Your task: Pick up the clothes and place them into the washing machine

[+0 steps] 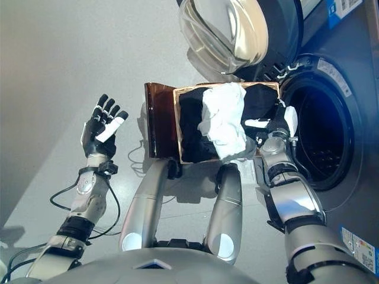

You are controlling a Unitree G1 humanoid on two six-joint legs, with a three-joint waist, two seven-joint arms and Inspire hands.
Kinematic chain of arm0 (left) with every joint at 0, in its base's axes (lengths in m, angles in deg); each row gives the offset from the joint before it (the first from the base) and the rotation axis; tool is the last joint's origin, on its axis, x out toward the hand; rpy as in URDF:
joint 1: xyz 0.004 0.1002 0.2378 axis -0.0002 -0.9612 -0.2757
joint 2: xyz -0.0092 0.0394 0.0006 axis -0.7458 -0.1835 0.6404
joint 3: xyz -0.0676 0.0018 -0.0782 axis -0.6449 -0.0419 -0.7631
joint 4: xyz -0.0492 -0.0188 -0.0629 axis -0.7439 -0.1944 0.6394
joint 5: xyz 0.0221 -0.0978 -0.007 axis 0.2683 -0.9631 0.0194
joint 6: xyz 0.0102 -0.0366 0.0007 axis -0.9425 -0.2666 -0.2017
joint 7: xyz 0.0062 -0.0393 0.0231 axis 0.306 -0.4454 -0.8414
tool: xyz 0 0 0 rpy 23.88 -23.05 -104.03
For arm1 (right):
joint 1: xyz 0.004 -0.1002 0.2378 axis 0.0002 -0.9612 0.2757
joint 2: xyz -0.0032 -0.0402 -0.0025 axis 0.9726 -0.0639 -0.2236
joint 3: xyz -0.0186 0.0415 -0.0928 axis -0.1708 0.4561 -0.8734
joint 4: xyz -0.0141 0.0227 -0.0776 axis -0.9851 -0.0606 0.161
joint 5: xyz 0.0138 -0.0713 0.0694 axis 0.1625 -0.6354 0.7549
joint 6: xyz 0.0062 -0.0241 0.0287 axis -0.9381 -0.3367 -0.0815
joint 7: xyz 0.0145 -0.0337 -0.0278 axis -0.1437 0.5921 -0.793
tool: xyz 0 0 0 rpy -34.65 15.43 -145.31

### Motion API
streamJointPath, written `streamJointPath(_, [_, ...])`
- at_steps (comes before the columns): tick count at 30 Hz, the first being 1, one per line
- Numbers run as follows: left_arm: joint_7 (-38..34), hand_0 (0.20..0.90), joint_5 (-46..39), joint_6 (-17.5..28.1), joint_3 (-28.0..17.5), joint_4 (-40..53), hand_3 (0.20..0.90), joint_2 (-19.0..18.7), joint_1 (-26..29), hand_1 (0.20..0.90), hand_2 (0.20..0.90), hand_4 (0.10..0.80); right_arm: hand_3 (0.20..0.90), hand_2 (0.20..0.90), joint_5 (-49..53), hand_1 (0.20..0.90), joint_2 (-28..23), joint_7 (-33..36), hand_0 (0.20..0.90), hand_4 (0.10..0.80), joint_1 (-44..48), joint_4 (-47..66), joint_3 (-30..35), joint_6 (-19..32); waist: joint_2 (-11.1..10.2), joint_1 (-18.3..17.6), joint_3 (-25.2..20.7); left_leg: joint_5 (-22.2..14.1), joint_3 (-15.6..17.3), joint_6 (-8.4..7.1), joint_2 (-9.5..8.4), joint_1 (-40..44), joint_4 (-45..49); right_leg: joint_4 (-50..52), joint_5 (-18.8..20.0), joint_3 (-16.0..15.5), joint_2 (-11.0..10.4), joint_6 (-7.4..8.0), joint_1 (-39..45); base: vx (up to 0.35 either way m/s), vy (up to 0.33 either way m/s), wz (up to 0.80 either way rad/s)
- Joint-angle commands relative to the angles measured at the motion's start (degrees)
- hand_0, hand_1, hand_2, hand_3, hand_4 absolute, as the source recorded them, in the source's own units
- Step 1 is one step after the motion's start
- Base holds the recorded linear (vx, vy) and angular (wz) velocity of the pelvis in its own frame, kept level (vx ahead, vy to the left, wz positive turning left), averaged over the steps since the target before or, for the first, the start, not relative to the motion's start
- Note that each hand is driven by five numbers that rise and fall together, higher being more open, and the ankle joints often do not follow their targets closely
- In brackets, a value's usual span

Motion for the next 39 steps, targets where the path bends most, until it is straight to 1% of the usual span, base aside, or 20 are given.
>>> streamJointPath(1, [0.22,0.9,0.52,3.92,-0.76,6.98,0.9,-0.05,-0.68,0.9,0.9,0.8,0.9,0.9,1.01,0.9,-4.21,2.54,0.9,0.8,2.22,-0.5,-0.16,2.28,1.37,0.57,-3.07,-10.27,-0.66,-1.82,0.89,3.06,6.59,-2.59,7.36,1.09,1.5,-4.34,-2.17,0.0,0.0,0.0])
streamJointPath(9, [-0.3,0.9,0.45,3.73,-1.09,8.74,0.9,-0.47,-0.78,0.9,0.9,0.8,0.9,0.9,1.21,0.9,-3.37,2.11,0.9,0.8,2.79,-1.38,-0.71,2.04,2.07,1.3,-2.81,-11.61,-0.73,-1.55,0.69,-0.31,10.76,1.94,5.21,1.58,1.35,-5.37,-5.49,0.004,-0.006,0.02])
streamJointPath(17, [-0.71,0.9,0.53,3.72,-1.32,8.93,0.9,-0.77,-0.82,0.9,0.9,0.8,0.9,0.9,2.0,0.9,-1.73,1.73,0.9,0.8,2.51,-1.49,-0.18,2.4,2.12,1.69,-3.01,-11.58,-0.94,-1.39,0.67,-1.6,11.45,2.95,4.93,1.52,1.31,-5.69,-6.89,0.008,-0.007,0.04])
streamJointPath(24, [-1.07,0.9,0.52,3.96,-1.63,9.51,0.9,-0.88,-1.04,0.9,0.9,0.8,0.9,0.9,2.94,0.9,-0.78,1.52,0.9,0.8,3.11,-0.35,-0.21,3.22,2.04,1.85,-3.08,-11.41,-0.74,-1.15,0.86,-2.75,11.83,3.4,5.13,1.77,1.3,-5.64,-8.07,0.0,0.0,0.0])
streamJointPath(25, [-1.05,0.9,0.51,4.01,-1.62,9.58,0.9,-0.8,-1.2,0.9,0.9,0.8,0.65,0.65,2.88,0.65,-0.24,1.35,0.65,0.622,3.44,-0.26,-0.51,3.41,2.03,1.86,-3.09,-11.44,-0.77,-1.12,1.01,-3.22,12.37,3.74,5.07,1.86,1.39,-5.68,-8.43,0.0,0.0,0.0])
streamJointPath(26, [-1.04,0.9,0.5,4.01,-1.63,9.58,0.9,-0.8,-1.2,0.9,0.9,0.8,0.54,0.54,2.88,0.54,-0.23,1.35,0.54,0.543,3.45,-0.26,-0.51,3.41,2.03,1.86,-3.1,-11.45,-0.77,-1.12,1.01,-3.24,12.38,3.75,5.07,1.87,1.4,-5.68,-8.45,0.0,0.0,0.0])
streamJointPath(27, [-1.0,0.9,0.38,4.04,-1.7,9.71,0.9,-0.78,-1.41,0.9,0.9,0.8,0.2,0.2,2.85,0.2,0.39,1.09,0.2,0.3,3.44,-0.17,-0.67,3.52,2.0,1.86,-3.23,-11.57,-0.78,-1.12,1.05,-3.5,12.75,4.26,4.83,1.87,1.4,-5.81,-8.8,0.0,0.0,0.0])
streamJointPath(33, [-0.84,0.9,0.47,3.78,-1.95,9.49,0.9,-0.64,-1.77,0.9,0.9,0.8,0.2,0.2,1.7,0.2,1.81,1.06,0.2,0.3,3.02,-0.41,-1.19,3.31,1.82,1.7,-3.77,-11.83,-0.71,-1.2,1.2,-3.94,13.33,5.0,4.31,1.96,1.43,-6.09,-9.2,0.0,0.0,0.0])
streamJointPath(39, [-0.96,0.9,0.55,3.85,-2.28,9.62,0.9,-0.87,-2.06,0.9,0.9,0.8,0.2,0.2,0.91,0.2,1.85,1.5,0.2,0.3,3.05,-0.46,-1.39,3.13,1.69,1.79,-4.06,-11.66,-0.6,-1.15,1.25,-4.09,13.03,4.52,4.48,1.83,1.34,-6.09,-9.21,-0.001,0.001,0.02])
